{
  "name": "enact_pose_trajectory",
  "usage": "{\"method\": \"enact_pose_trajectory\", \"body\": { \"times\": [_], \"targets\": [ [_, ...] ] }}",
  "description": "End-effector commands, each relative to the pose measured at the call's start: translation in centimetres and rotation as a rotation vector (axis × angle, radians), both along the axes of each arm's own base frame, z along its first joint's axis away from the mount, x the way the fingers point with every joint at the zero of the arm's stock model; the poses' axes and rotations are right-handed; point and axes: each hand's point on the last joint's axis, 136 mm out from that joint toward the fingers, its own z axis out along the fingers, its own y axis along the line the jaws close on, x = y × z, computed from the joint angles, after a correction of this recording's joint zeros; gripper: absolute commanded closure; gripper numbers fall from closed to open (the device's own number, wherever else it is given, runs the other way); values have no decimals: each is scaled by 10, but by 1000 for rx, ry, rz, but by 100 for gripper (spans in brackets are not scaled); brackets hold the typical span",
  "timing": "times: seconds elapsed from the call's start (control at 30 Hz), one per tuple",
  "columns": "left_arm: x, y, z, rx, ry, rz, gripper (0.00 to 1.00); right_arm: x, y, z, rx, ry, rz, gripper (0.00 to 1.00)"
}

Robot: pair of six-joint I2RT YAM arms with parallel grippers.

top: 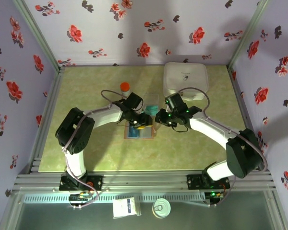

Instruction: Take the credit cards out of the card holder

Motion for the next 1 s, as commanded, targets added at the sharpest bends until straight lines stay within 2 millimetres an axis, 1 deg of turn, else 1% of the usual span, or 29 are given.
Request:
{"method": "enact_pose_trajectory", "body": {
  "times": [0.0, 0.13, 0.27, 0.33, 0.4, 0.5, 0.63, 0.73, 0.83, 0.97],
  "targets": [
    [4, 0, 13, -14, -14, -6, 51, -3, -4, -1, -11, -1, -3, 76],
    [8, 16, 19, -4, -35, 18, 51, 0, 3, -1, 13, 8, 3, 77],
    [13, 42, 25, 24, -67, 52, 53, 0, 16, -3, 34, 25, 25, 77],
    [14, 58, 21, 45, -68, 74, 54, 0, 26, -5, 36, 34, 45, 78],
    [13, 72, 14, 66, -54, 87, 56, -1, 37, -7, 32, 44, 67, 78],
    [8, 88, 1, 84, -32, 105, 58, -5, 57, -12, 33, 56, 108, 78],
    [2, 98, -15, 96, -3, 119, 62, -10, 80, -22, 26, 86, 155, 78],
    [-3, 104, -24, 110, 6, 123, 64, -13, 94, -31, 32, 106, 180, 78],
    [-8, 108, -32, 115, 21, 136, 66, -14, 102, -39, 37, 127, 196, 79],
    [-11, 109, -39, 108, 35, 149, 70, -14, 106, -47, 40, 144, 202, 79]
  ]
}}
